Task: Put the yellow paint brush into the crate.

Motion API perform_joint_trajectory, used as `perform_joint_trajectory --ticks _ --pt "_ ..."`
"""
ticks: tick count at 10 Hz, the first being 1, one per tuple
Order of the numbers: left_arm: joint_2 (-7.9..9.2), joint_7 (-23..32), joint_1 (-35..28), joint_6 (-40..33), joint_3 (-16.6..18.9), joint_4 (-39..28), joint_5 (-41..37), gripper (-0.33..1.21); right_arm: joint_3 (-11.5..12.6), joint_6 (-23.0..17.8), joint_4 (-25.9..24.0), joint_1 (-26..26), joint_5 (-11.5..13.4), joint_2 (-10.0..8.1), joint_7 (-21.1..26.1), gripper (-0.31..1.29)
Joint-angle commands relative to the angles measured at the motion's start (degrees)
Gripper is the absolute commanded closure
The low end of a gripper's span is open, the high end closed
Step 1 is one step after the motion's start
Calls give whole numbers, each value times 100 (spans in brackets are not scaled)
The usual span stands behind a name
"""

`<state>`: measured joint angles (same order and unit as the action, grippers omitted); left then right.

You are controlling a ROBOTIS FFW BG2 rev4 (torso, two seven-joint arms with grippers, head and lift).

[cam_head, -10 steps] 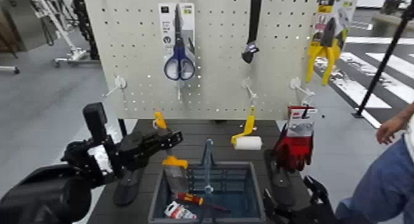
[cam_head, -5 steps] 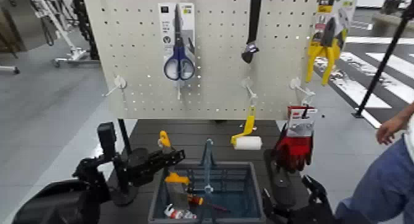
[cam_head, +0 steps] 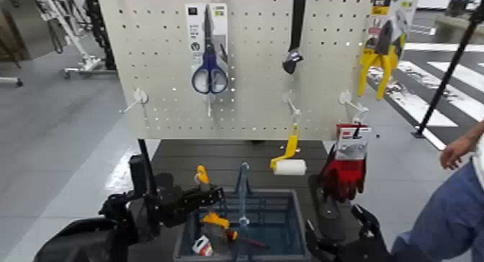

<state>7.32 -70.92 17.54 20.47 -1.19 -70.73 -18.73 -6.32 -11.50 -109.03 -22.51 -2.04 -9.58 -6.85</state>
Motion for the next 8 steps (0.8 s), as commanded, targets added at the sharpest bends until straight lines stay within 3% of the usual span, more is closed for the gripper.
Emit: perform_joint_trajectory --ticks 1,2,8 --pt "7 17 21 89 -66 24 54 -15 -1 -1 -4 1 -7 0 0 15" --pt "7 17 39 71 -74 24 54 -5 -1 -10 5 1 -7 -9 0 15" --pt "-11 26 30 45 -39 -47 72 -5 8 -27 -4 -17 -25 -26 0 15"
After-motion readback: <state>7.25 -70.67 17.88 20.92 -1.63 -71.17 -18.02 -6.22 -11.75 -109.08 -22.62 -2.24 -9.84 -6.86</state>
